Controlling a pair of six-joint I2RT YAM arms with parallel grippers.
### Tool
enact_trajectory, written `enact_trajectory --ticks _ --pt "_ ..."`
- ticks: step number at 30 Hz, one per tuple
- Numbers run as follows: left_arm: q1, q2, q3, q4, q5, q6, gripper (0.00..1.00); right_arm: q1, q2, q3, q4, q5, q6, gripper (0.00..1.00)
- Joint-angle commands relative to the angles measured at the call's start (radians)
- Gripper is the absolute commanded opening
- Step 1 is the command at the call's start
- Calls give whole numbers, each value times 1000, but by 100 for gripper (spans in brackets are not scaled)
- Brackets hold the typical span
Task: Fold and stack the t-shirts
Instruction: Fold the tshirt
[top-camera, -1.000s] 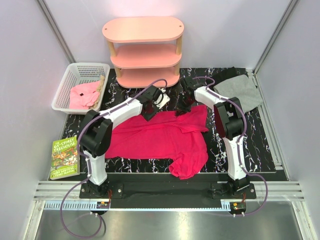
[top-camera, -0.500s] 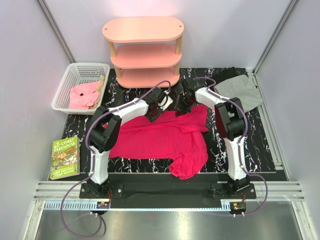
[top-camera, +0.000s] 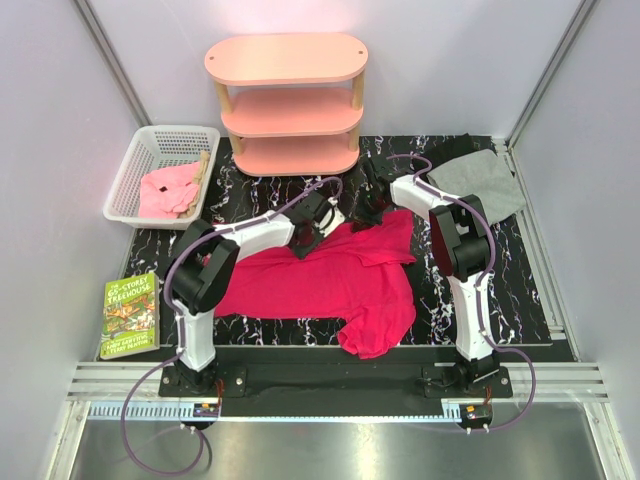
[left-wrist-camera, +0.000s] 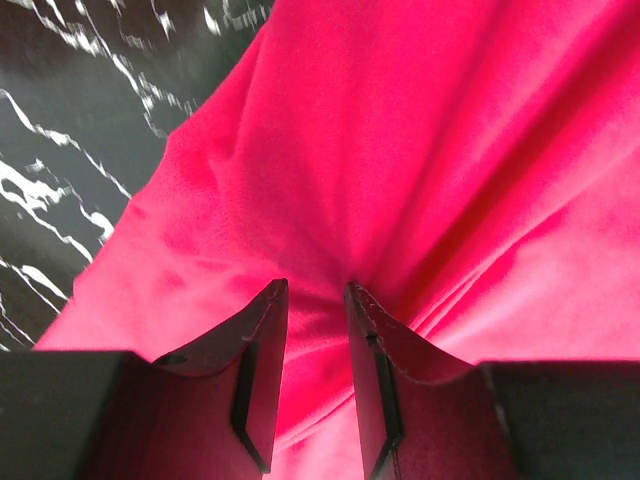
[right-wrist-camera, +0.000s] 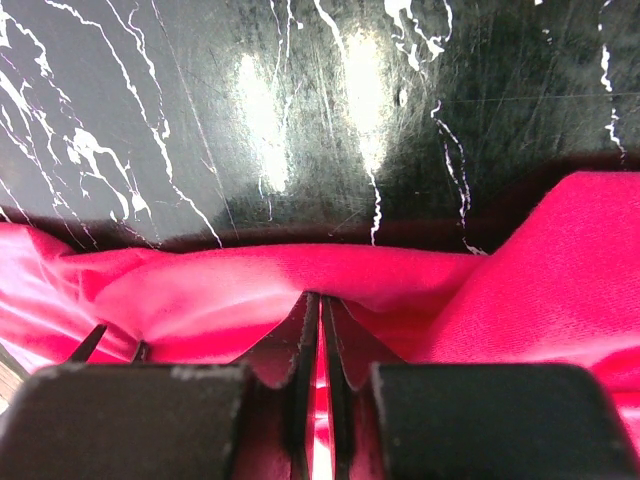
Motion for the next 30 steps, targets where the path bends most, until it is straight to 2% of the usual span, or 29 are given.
enact_trajectory --ticks 1,13,20,26,30 --pt "-3 -113 -87 -16 17 12 35 -2 36 -27 -40 62 -17 11" --pt "-8 -296 -260 2 31 -8 35 -14 48 -35 -39 67 -18 10" --pt "-11 -265 -315 24 32 2 35 -33 64 -46 -39 65 -18 10" --pt "-11 -250 -296 13 52 15 34 -54 81 -50 -39 68 -24 10" --pt "-9 -320 -230 -36 60 32 34 -100 105 -20 -40 58 -30 10"
